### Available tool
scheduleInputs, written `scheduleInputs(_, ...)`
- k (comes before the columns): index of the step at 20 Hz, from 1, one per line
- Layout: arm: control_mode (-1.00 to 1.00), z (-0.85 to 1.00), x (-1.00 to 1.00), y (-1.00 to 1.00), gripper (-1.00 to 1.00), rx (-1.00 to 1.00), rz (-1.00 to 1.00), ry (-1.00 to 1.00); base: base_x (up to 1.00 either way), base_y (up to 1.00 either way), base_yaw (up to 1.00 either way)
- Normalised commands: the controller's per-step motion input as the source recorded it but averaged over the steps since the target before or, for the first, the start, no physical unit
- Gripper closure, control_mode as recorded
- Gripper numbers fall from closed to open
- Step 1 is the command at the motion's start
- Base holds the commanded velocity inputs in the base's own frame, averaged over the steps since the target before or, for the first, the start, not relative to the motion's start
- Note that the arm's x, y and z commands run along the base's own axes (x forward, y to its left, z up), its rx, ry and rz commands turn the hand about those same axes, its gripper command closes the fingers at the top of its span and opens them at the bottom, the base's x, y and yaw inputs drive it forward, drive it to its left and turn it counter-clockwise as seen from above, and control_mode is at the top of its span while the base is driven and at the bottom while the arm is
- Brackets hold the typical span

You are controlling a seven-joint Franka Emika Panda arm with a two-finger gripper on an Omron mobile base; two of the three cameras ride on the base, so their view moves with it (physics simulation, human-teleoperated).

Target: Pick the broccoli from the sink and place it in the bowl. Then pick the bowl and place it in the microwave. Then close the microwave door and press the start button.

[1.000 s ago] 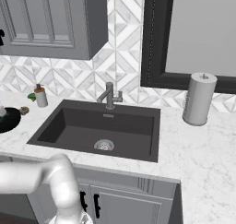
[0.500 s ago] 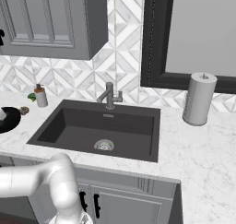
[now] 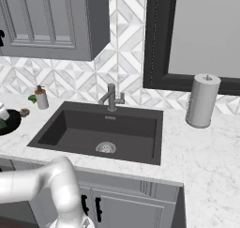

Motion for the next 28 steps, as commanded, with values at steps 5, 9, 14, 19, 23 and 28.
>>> scheduleInputs(5,-1.00,0.26,-0.15,-0.74,-1.00,0.10,0.00,0.00,0.00,0.00,0.00)
scheduleInputs(9,-1.00,-0.05,-0.07,-0.46,-1.00,0.02,0.00,0.00,0.00,0.00,0.00)
scheduleInputs(14,-1.00,-0.22,0.14,0.09,-1.00,0.00,0.00,0.05,0.00,0.00,0.00)
scheduleInputs(19,-1.00,-0.23,0.42,0.32,-1.00,0.00,0.03,0.10,0.00,0.00,0.00)
scheduleInputs(23,-1.00,-0.25,0.38,0.23,-1.00,0.00,0.02,0.13,0.00,0.00,0.00)
scheduleInputs(28,-1.00,-0.25,0.30,0.16,-1.00,0.00,0.02,0.12,0.00,0.00,0.00)
